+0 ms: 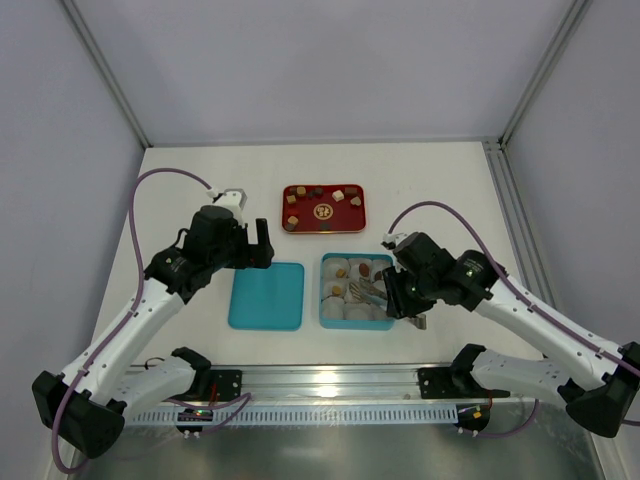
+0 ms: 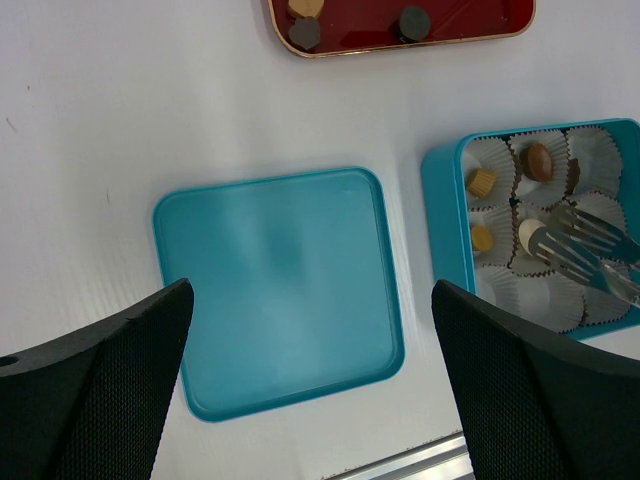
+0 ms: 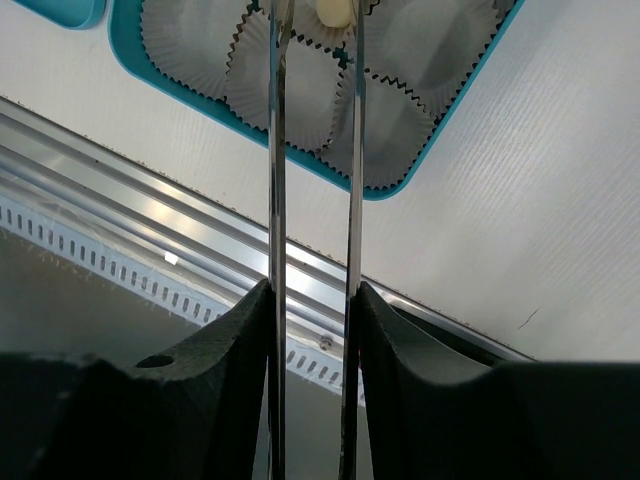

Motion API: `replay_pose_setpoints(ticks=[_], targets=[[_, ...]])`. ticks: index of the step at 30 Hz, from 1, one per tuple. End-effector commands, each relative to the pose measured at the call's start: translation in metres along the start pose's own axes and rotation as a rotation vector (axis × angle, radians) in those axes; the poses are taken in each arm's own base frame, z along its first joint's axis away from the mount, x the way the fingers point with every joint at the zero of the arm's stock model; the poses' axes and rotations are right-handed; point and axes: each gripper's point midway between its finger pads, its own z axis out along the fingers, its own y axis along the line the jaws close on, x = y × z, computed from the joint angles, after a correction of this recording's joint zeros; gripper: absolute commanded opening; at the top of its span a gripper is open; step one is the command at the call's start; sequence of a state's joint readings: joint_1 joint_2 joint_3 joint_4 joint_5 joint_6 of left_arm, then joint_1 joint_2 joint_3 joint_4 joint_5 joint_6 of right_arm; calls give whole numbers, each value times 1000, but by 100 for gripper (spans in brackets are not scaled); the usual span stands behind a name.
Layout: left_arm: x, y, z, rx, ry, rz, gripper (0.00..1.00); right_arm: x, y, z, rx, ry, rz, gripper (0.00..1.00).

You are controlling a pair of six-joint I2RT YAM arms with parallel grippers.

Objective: Pack the chocolate

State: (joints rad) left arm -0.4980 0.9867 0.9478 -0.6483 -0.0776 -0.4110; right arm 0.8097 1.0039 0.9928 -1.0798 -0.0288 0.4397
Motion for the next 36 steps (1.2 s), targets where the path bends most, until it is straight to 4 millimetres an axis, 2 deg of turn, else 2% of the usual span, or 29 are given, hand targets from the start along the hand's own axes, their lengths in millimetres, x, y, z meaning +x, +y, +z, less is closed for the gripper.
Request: replay_pose_setpoints(ticks=[1,7,10,11,13,14,16,17,19,22,23,24,27,28,29,30,34,36], targets=[[-16,-6,-6,19,-39,6,100,-15,5,-5,-3,-52,2,40],[-16,-6,-7,20,-40,6,100,-20,8,-15,-12,-71,-8,42],[-16,-6,-7,21,-39,6,100,-37,9,-28,-1,-119,-40,42],[-15,-6,-6,19,-39,6,100,-46,13,-35,-10,-143,-47,42],[-16,-6,-7,20,-41,6,100,-58,11,-35,26,-147,-60,42],[-16,-6,-7,20,-40,6,100,-70,12,-42,31,-179,-73,43],[-16,-6,-8,21,-43,6,100,-89,10,-38,57,-191,-79,43],[-17,-7,-8,24,-43,6,100,-106,6,-44,68,-229,-78,43],[-16,-7,-7,23,-40,6,100,-131,0,-32,108,-235,-75,43],[-16,-7,-7,25,-40,6,100,-171,-15,-27,166,-287,-54,43],[-15,-7,-7,25,-40,6,100,-185,-19,-15,187,-275,-50,43],[-16,-7,-8,25,-41,6,100,-194,-26,-11,208,-275,-42,43],[-16,-7,-8,29,-42,7,100,-221,-34,13,237,-251,-43,43],[-16,-7,-8,29,-42,6,100,-234,-39,10,265,-271,-38,43],[-16,-7,-8,29,-42,6,100,-239,-42,14,274,-268,-35,43],[-16,-7,-8,27,-42,6,100,-242,-46,29,284,-236,-35,43],[-16,-7,-8,28,-44,6,100,-264,-51,45,296,-232,-28,43],[-16,-7,-8,27,-42,6,100,-267,-55,56,312,-213,-28,43]])
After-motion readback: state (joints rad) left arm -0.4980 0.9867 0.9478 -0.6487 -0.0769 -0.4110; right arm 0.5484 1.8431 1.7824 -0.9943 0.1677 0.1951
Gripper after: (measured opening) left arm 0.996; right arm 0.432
